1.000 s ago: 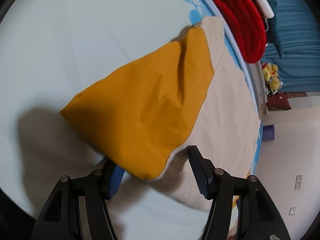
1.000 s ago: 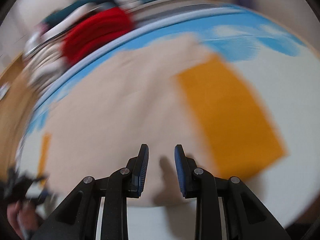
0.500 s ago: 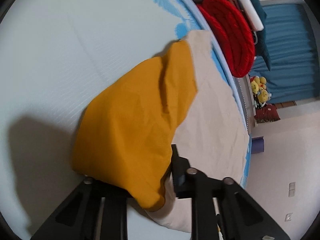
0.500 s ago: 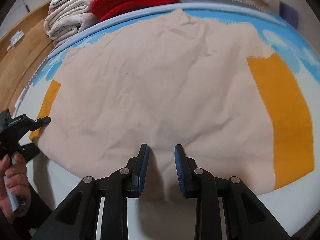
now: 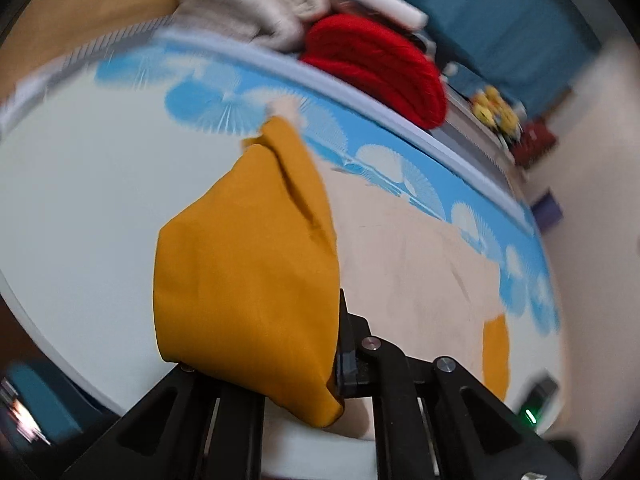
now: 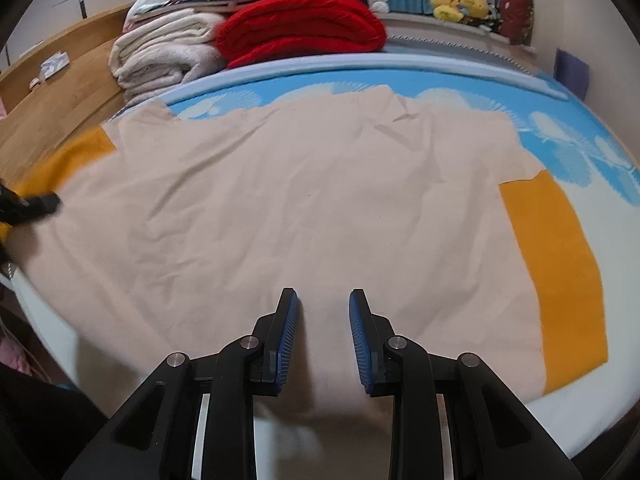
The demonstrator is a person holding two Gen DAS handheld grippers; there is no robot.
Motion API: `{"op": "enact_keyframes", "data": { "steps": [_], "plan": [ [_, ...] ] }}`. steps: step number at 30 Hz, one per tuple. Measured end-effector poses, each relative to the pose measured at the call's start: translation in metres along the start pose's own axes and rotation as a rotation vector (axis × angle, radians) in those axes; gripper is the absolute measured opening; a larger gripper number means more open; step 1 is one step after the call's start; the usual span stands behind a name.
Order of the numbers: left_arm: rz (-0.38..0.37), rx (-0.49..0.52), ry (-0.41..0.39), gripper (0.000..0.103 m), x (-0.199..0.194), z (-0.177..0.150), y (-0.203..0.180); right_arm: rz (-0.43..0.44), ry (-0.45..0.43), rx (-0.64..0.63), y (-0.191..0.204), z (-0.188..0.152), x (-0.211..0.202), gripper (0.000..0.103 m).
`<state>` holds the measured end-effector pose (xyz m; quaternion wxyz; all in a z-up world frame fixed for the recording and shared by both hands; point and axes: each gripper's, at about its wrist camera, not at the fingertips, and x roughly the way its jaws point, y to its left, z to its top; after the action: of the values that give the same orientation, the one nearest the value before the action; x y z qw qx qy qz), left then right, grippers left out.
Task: Fold large clothes
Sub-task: 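Grasp the orange jacket edge with the left tool and lift it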
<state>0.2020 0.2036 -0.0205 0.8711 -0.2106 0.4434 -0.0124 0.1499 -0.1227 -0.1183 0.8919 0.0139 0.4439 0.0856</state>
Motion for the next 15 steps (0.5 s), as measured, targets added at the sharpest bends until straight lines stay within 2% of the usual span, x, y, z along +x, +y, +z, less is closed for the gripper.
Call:
{"op": "enact_keyframes", "data": {
  "steps": [2, 4, 8, 10, 13, 15],
  "plan": [
    [0.012, 0.070, -0.018, 0.009, -0.012, -0.002, -0.005, 0.021, 0.068, -0.045, 0.018, -0.005, 0.018, 0.028],
    [0.029, 0.134, -0.054, 0.009, -0.014, -0.007, -0.011, 0.125, 0.175, -0.048, 0.027, -0.009, 0.039, 0.028],
    [0.035, 0.165, -0.094, 0.008, -0.005, -0.013, -0.027, 0.152, 0.221, -0.088, 0.025, 0.004, 0.029, 0.028],
    [0.021, 0.181, -0.105, 0.008, -0.003, -0.015, -0.040, 0.146, 0.162, -0.099, 0.011, 0.026, 0.003, 0.028],
    [0.007, 0.275, -0.112, 0.008, 0.004, -0.018, -0.078, 0.133, 0.036, -0.129, -0.016, 0.065, -0.042, 0.028],
    [-0.015, 0.327, -0.107, 0.007, 0.011, -0.025, -0.102, 0.094, -0.081, -0.176, -0.044, 0.092, -0.079, 0.032]
  ]
}}
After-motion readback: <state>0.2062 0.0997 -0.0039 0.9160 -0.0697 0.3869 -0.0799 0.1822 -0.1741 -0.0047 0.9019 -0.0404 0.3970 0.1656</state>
